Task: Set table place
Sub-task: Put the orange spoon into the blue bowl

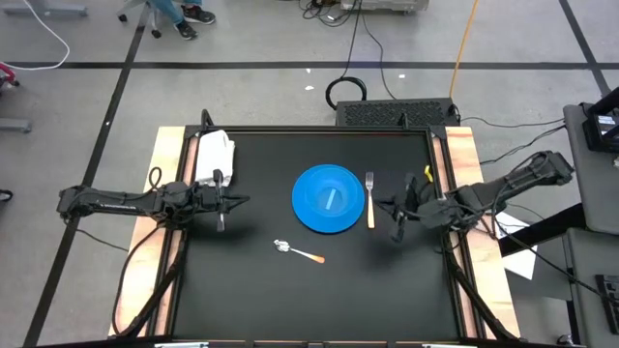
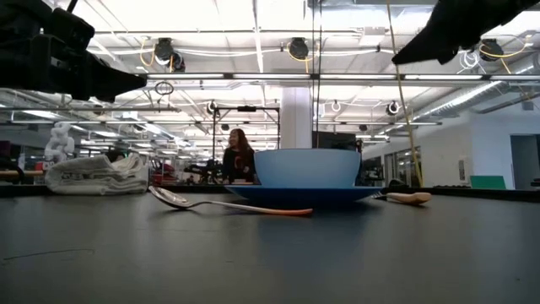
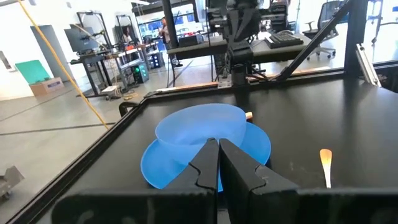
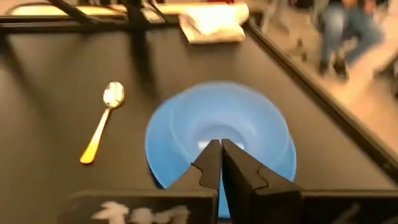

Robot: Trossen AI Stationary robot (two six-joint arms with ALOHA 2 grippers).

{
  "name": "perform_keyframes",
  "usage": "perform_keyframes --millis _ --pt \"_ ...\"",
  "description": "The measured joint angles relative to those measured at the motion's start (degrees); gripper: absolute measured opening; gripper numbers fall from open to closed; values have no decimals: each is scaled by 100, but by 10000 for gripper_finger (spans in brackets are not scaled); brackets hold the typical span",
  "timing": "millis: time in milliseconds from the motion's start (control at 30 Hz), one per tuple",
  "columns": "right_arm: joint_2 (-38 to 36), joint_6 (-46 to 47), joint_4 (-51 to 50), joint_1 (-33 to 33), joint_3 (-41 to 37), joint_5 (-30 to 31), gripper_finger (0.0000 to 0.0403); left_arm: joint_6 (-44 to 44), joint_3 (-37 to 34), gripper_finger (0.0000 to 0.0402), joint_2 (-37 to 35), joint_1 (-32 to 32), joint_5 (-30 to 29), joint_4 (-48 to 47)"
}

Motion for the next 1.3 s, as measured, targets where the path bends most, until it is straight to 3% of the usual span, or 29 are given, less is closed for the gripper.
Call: perform_keyframes --millis 133,333,667,867,1100,1300 --pt "-121 -762 639 396 -255 99 2 -77 0 19 0 0 -73 4" --pt "-209 -2070 2133 690 -1070 124 1 -125 0 19 -2 2 -758 98" --pt "-575 -3680 4685 698 -2632 72 0 -1073 0 19 -2 0 -240 -618" --pt "-954 -3777 4834 698 -2790 55 0 -1377 0 19 -1 -2 -190 -749" --pt "-1253 -3436 4448 747 -2796 -126 0 -589 0 19 -3 -141 152 -128" --pt "-1625 -3245 3893 759 -2796 -166 0 -186 0 19 -13 -460 -126 11"
